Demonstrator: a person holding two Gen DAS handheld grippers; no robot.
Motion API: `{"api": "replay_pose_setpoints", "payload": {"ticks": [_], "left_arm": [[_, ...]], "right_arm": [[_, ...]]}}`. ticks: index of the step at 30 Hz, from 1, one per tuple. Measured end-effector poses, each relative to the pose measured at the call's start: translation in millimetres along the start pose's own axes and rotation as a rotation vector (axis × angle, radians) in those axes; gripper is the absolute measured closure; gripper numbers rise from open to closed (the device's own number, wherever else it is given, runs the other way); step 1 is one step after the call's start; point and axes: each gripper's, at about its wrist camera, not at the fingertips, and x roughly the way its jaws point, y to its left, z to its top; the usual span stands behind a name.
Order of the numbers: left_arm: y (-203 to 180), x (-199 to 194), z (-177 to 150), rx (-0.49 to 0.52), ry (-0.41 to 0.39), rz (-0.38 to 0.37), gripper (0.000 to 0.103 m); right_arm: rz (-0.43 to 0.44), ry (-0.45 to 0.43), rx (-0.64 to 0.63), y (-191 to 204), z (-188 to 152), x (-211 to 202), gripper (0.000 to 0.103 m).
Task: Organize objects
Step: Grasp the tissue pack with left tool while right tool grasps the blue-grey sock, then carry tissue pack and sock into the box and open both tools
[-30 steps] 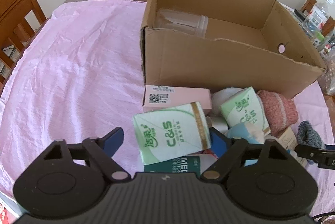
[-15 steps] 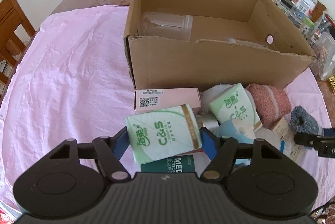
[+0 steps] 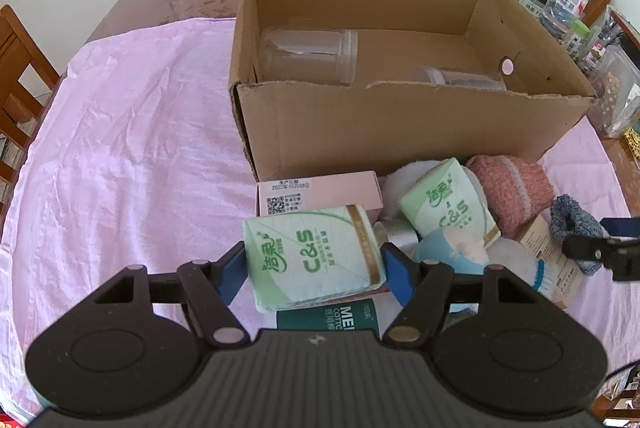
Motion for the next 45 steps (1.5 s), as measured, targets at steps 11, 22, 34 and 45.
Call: {"api": "replay_pose_setpoints", "payload": {"ticks": [11,22,34,45], "left_arm": [[1.1,1.9,7.6,0.032,0.006,-0.005,0.033],[0.8,-16.9,14.6,0.12,0.037,-0.032,0.034],[-13.7,-61.2,51.1,0.218,-0.064,-0.08,0.034],[-22.8,-58.6,99.9,0.214,-0.158,-0.08,0.032]], "right_arm": [[0.043,0.042,0.071,-10.0,4.6,18.7,0.014],[0.011,0.015,-0.015,4.3,8.2,-5.3,0.022],[0.008,-0.072,-0.185,43.6,39.4,-53.7,0.022],[0.033,-0.2,-0.274,73.0,90.7,-76.9,0.022]]}}
